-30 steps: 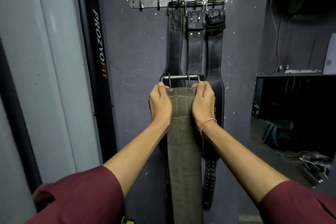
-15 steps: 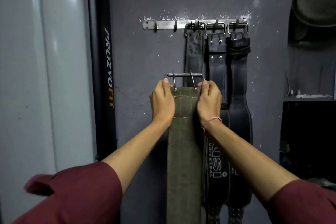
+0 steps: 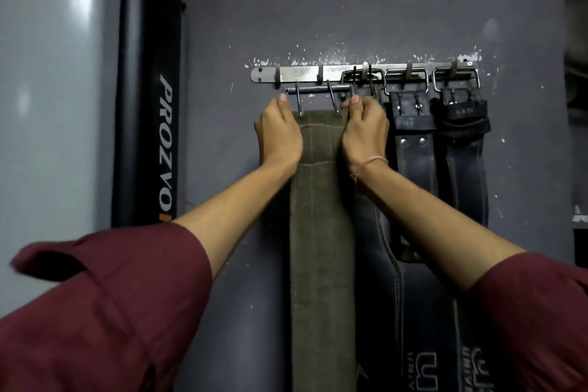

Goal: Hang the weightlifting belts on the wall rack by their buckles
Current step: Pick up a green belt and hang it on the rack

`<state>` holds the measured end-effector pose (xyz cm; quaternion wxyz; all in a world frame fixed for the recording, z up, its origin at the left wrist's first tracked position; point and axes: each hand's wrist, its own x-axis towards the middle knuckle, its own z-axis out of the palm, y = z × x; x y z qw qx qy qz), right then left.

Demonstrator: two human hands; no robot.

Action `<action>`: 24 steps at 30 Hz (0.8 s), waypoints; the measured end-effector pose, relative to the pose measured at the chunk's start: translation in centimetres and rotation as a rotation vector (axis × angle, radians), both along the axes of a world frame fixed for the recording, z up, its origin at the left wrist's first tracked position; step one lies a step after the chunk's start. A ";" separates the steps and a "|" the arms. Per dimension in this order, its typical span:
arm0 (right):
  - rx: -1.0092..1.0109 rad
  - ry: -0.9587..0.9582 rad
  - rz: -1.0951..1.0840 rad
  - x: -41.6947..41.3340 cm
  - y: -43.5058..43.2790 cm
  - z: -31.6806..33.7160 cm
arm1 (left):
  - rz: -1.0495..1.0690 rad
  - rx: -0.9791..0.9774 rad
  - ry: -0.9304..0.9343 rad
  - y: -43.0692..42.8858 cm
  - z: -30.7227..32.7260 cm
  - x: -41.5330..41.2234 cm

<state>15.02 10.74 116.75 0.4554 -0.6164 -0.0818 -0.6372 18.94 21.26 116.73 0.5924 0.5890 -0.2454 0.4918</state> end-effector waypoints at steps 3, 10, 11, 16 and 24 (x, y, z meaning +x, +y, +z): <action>-0.003 0.000 -0.020 2.0 -0.9 3.2 | 0.033 0.018 0.009 -0.9 3.1 2.1; 0.022 0.070 -0.092 5.5 -2.5 7.2 | 0.068 0.033 0.051 -2.5 7.1 5.1; 0.017 0.070 -0.089 5.7 -2.6 7.5 | 0.075 0.034 0.054 -2.7 7.4 5.7; 0.030 0.052 -0.030 6.1 -2.7 9.1 | 0.104 0.044 0.049 -2.7 9.5 6.8; 0.040 0.094 -0.061 7.0 -3.4 7.7 | 0.052 0.091 0.112 -3.1 8.3 9.3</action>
